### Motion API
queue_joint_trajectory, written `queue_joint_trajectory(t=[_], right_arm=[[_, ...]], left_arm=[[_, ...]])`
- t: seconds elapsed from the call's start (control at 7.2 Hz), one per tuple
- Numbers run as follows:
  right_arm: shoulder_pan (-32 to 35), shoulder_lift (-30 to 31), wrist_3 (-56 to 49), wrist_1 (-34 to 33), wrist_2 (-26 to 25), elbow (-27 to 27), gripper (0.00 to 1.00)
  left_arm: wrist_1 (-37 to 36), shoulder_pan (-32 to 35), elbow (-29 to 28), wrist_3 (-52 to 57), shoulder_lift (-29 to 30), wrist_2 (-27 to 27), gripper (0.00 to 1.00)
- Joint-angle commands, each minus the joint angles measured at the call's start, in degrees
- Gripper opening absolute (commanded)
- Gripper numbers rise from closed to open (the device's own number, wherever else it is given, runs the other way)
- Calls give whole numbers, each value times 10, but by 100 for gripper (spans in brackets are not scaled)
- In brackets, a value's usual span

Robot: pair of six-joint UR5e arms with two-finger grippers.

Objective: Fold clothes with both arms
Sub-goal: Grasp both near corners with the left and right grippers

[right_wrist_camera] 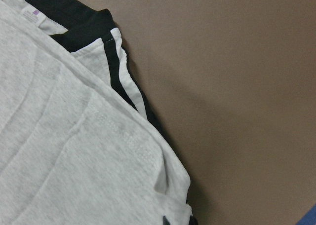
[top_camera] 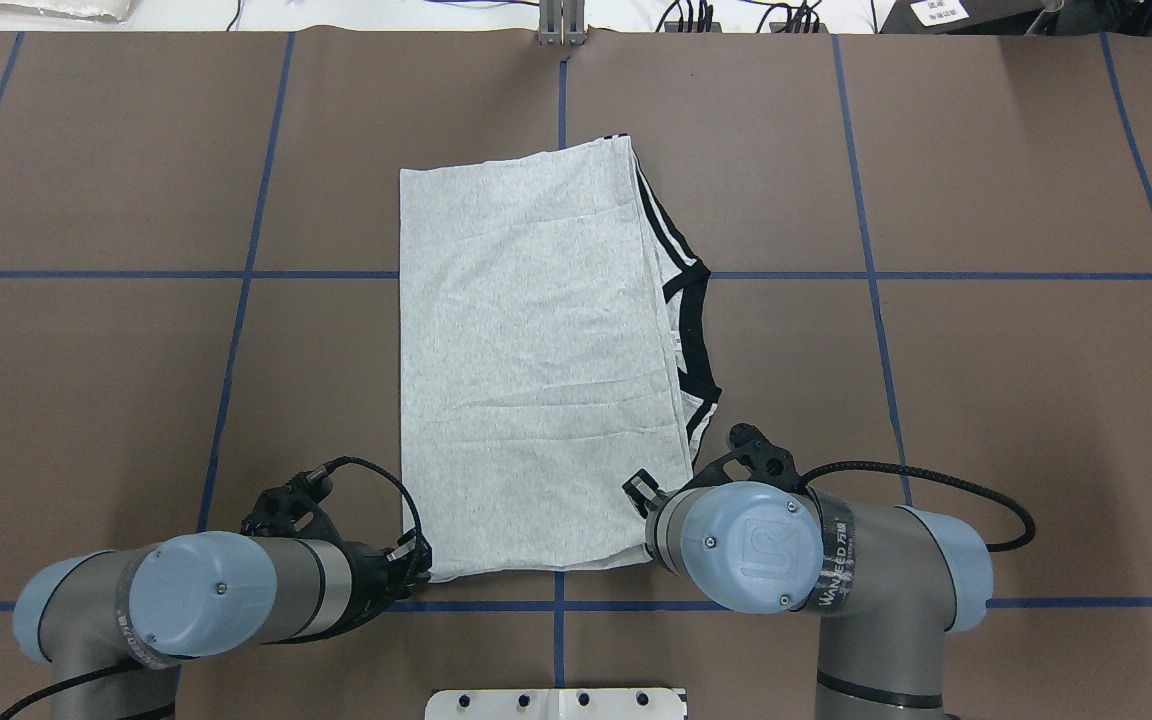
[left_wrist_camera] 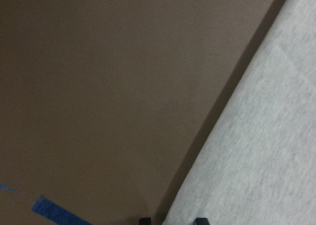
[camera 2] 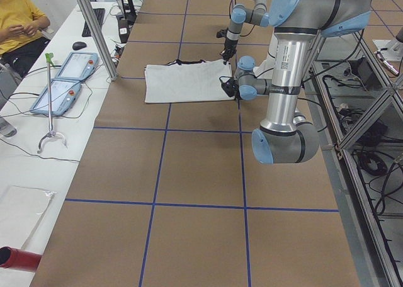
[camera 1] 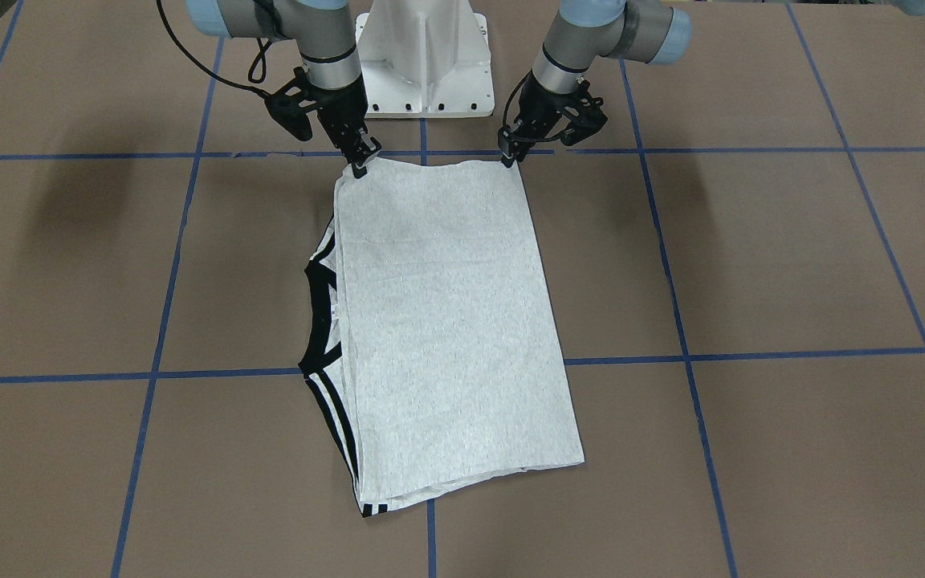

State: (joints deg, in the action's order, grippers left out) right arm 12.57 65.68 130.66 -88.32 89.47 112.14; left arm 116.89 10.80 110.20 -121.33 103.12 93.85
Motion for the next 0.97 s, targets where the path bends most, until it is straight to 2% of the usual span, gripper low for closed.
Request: queue_joint_trajectory(t=[0.0, 0.42, 0.83], right_arm=[[0, 0, -1, 0, 0, 0, 0], [0, 2, 2, 0, -1, 5, 0], [-43, 33, 41, -49, -6, 86, 0]], left_arm=[[0, -1, 0, 0, 1, -7, 0], [0, 2, 28, 0, 0, -16, 0], [-24, 1, 120, -1, -1, -12, 0]])
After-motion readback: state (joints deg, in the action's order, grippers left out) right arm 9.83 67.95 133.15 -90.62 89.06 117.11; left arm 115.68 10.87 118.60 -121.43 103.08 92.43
